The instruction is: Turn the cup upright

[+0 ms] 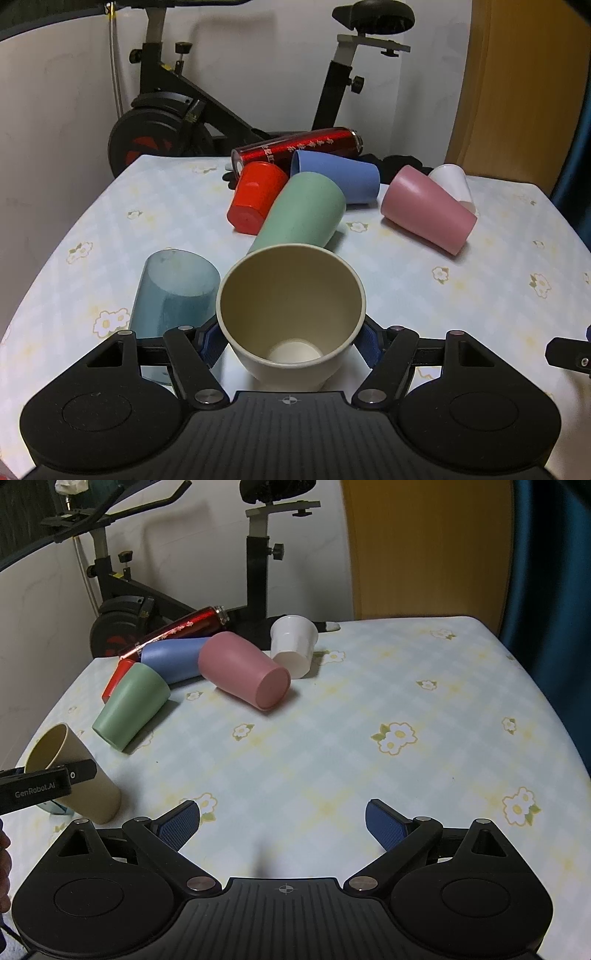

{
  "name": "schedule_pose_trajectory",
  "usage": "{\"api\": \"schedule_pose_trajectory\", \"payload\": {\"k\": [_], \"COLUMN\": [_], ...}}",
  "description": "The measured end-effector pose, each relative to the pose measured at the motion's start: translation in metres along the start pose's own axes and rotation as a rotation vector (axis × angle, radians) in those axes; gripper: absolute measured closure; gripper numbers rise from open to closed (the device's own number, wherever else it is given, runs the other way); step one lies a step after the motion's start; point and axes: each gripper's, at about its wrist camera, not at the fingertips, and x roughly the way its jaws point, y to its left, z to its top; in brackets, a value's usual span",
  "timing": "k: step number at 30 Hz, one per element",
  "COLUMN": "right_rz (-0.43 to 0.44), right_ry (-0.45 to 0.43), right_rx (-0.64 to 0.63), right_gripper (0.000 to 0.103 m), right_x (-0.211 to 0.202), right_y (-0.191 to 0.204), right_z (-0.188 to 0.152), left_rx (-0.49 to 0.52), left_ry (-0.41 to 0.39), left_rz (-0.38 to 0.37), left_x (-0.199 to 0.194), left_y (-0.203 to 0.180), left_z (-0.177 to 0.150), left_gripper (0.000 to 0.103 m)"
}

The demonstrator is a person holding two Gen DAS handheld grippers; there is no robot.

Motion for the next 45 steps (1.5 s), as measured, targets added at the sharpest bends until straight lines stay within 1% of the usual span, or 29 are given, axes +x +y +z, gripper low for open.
{"api": "schedule_pose_trajectory", "payload": {"k": [3, 7, 9, 15, 21, 26, 30, 33, 34, 35, 37, 39, 42, 43, 45], "right_rz": [0.0, 0.0, 0.0, -0.001, -0.001, -0.006, -0.015, -0.019, -0.016, -0.011, 0.0, 0.013, 0.03, 0.037, 0.05], "right_ry": [-0.001, -0.002, -0.003, -0.007, -0.014, -0.033, -0.086, -0.138, -0.159, -0.182, -0.224, -0.267, -0.322, -0.339, -0.373], "right_rx": [0.001, 0.0, 0.0, 0.002, 0.004, 0.004, -0.015, -0.02, -0.021, -0.024, -0.032, -0.044, -0.059, -0.064, -0.075], "right_gripper": [0.008, 0.008, 0.008, 0.008, 0.008, 0.008, 0.008, 0.007, 0.006, 0.001, 0.0, 0.0, 0.0, 0.0, 0.0], "right_x": [-0.001, -0.002, -0.002, -0.005, -0.012, -0.022, -0.04, -0.058, -0.066, -0.074, -0.088, -0.103, -0.123, -0.129, -0.141], "right_y": [0.0, 0.0, 0.001, 0.002, 0.004, 0.003, 0.004, 0.003, 0.002, 0.003, 0.005, 0.009, 0.018, 0.022, 0.028], "right_z": [0.0, 0.0, 0.0, 0.001, 0.005, 0.011, 0.026, 0.04, 0.045, 0.051, 0.061, 0.071, 0.084, 0.088, 0.094], "left_rx": [-0.002, -0.002, -0.007, -0.004, -0.003, -0.021, -0.033, -0.038, -0.042, -0.047, -0.061, -0.073, -0.08, -0.073, -0.034], "left_ry": [0.013, 0.055, 0.081, 0.123, 0.131, 0.115, 0.061, -0.015, -0.045, -0.076, -0.139, -0.202, -0.329, -0.359, -0.394], "left_rz": [0.001, 0.001, 0.001, 0.006, 0.018, 0.0, -0.02, -0.024, -0.022, -0.019, -0.013, -0.003, 0.007, 0.004, 0.004], "left_x": [-0.001, 0.0, 0.001, 0.002, -0.003, -0.017, -0.04, -0.063, -0.071, -0.08, -0.098, -0.113, -0.142, -0.15, -0.165], "left_y": [-0.001, -0.001, -0.001, -0.001, 0.0, 0.005, 0.01, 0.013, 0.014, 0.016, 0.018, 0.018, 0.018, 0.018, 0.015], "left_z": [0.001, 0.004, 0.005, 0.009, 0.014, 0.022, 0.033, 0.044, 0.048, 0.052, 0.059, 0.065, 0.072, 0.074, 0.08], "left_gripper": [0.03, 0.028, 0.02, 0.019, 0.018, 0.018, 0.018, 0.016, 0.015, 0.015, 0.013, 0.007, 0.005, 0.005, 0.005]}}
